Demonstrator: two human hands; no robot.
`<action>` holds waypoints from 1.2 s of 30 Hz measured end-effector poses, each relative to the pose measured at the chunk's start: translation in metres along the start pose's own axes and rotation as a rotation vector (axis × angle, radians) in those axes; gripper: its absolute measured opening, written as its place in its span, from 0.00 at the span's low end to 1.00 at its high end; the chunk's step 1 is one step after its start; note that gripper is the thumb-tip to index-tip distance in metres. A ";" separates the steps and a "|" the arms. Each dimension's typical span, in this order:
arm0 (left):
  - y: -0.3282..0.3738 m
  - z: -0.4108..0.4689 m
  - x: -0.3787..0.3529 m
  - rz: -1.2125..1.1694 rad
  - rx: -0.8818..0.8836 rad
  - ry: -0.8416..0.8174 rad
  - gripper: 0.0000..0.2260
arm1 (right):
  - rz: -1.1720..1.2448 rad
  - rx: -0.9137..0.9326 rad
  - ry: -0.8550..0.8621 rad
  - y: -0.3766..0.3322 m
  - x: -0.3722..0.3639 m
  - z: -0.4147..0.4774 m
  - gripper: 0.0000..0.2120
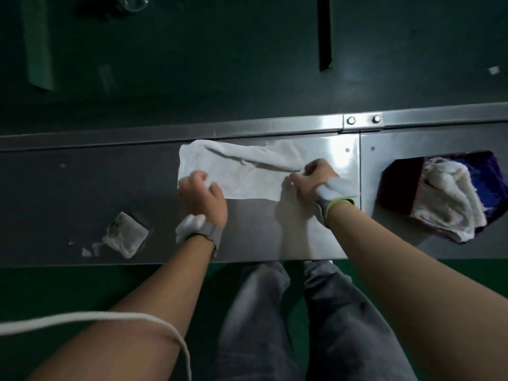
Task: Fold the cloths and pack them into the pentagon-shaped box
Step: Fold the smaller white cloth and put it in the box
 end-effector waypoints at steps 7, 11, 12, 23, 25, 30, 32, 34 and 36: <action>-0.053 0.046 -0.002 -0.091 0.455 -0.179 0.21 | 0.147 0.077 0.140 -0.010 -0.026 0.009 0.11; -0.056 0.051 -0.004 -0.076 0.456 -0.265 0.07 | 0.383 0.006 0.355 -0.003 -0.024 0.011 0.15; -0.057 0.050 -0.003 -0.078 0.446 -0.286 0.11 | 0.381 -0.025 0.316 -0.003 -0.030 0.011 0.21; -0.052 0.021 0.042 -0.439 0.617 -0.455 0.05 | 0.416 -0.245 0.129 -0.009 -0.016 -0.061 0.15; -0.036 0.015 0.055 -0.573 0.720 -0.597 0.07 | 0.696 -0.311 0.150 -0.021 0.000 -0.074 0.11; 0.048 0.026 0.121 -0.792 0.650 -0.720 0.04 | 1.029 -0.243 0.209 -0.086 0.078 -0.084 0.08; 0.085 0.030 0.152 -0.822 0.552 -0.717 0.03 | 1.081 -0.173 0.253 -0.114 0.116 -0.089 0.07; 0.119 0.032 0.178 -0.861 0.484 -0.730 0.03 | 1.105 -0.097 0.290 -0.138 0.153 -0.094 0.07; 0.148 0.032 0.200 -0.917 0.438 -0.744 0.05 | 1.141 -0.029 0.320 -0.157 0.186 -0.101 0.07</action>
Point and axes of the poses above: each hand's wrist, its own z-axis towards the middle knuckle, its own x-axis out of the back of the hand, y = z × x, the point moved 7 cm from there along z, towards the middle knuckle, and after that the axes turned 13 degrees about x, right-handed, at the moved point
